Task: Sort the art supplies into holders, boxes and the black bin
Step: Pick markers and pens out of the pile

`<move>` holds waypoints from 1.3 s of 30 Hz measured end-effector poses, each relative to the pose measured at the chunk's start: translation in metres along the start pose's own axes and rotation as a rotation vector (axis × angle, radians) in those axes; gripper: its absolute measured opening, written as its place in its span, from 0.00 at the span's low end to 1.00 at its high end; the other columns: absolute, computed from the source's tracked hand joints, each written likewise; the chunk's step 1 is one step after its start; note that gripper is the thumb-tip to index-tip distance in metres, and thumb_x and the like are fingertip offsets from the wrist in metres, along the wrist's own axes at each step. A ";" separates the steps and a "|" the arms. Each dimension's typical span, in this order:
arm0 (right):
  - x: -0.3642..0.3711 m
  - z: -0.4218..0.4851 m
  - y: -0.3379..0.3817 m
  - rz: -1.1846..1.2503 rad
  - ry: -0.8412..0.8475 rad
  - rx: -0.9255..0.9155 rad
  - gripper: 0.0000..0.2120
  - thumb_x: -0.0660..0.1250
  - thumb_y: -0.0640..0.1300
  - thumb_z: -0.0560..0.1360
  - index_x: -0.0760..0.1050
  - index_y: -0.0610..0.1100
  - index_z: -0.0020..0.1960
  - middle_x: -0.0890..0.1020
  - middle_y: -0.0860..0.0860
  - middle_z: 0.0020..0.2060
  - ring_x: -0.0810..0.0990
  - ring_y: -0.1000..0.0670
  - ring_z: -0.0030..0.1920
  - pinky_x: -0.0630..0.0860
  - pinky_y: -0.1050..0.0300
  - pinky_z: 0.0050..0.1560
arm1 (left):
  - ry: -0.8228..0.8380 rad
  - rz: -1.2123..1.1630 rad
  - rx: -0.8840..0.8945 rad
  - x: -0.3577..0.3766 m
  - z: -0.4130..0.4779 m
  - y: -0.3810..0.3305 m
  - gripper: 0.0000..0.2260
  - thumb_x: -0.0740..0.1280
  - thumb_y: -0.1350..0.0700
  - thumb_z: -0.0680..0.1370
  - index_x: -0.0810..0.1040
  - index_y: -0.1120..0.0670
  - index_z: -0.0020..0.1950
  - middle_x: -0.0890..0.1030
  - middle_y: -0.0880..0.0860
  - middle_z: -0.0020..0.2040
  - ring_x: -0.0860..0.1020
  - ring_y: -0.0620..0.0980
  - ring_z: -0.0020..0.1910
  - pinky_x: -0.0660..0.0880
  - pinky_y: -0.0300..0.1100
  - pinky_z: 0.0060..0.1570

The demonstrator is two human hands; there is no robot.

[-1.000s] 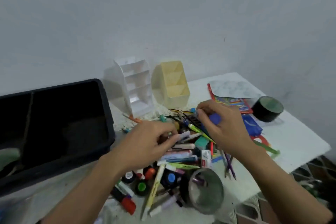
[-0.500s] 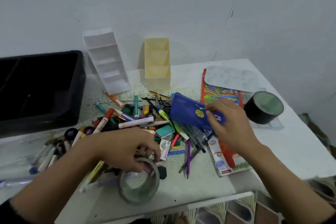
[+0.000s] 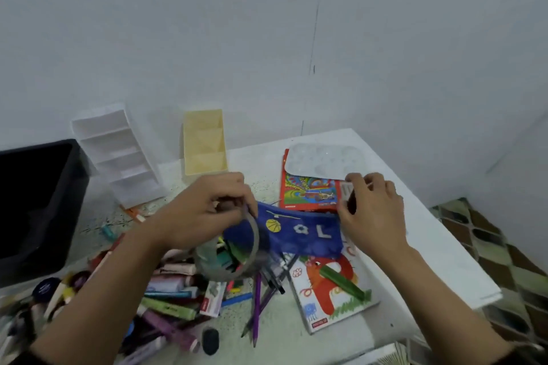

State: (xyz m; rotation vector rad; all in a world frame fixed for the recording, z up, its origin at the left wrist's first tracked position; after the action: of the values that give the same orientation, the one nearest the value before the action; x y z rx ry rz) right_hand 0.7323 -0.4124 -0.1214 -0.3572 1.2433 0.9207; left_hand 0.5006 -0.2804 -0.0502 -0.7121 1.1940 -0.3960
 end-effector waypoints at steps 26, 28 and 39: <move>-0.038 -0.025 0.288 0.431 -0.068 -0.909 0.12 0.67 0.31 0.73 0.73 0.44 0.53 0.80 0.50 0.45 0.77 0.43 0.44 0.71 0.45 0.43 | -0.621 0.222 -0.282 -0.173 -0.133 0.058 0.15 0.62 0.57 0.79 0.74 0.37 0.59 0.79 0.48 0.56 0.76 0.42 0.55 0.71 0.36 0.57; -0.032 -0.037 0.341 0.484 -0.063 -0.986 0.13 0.68 0.31 0.72 0.74 0.44 0.52 0.79 0.50 0.44 0.76 0.44 0.43 0.71 0.46 0.43 | -0.682 0.233 -0.341 -0.199 -0.183 0.074 0.15 0.64 0.61 0.82 0.76 0.41 0.60 0.79 0.49 0.57 0.76 0.42 0.56 0.72 0.35 0.58; 0.006 -0.104 0.596 0.662 0.001 -1.157 0.12 0.66 0.35 0.77 0.71 0.47 0.56 0.80 0.54 0.43 0.78 0.49 0.42 0.73 0.47 0.46 | -0.779 0.405 -0.575 -0.340 -0.390 0.172 0.14 0.64 0.62 0.82 0.76 0.45 0.62 0.79 0.46 0.55 0.74 0.40 0.50 0.68 0.29 0.52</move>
State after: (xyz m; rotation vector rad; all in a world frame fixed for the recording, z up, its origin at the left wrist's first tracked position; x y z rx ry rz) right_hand 0.2131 -0.1199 -0.0197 -0.8621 0.6945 2.1879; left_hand 0.0059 -0.0562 -0.0040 -0.9658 0.6587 0.5566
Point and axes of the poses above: each hand's wrist, its own z-axis towards the middle knuckle, its own x-axis out of the palm, y = z × x, the point moved 8 cm from there along z, towards the middle knuckle
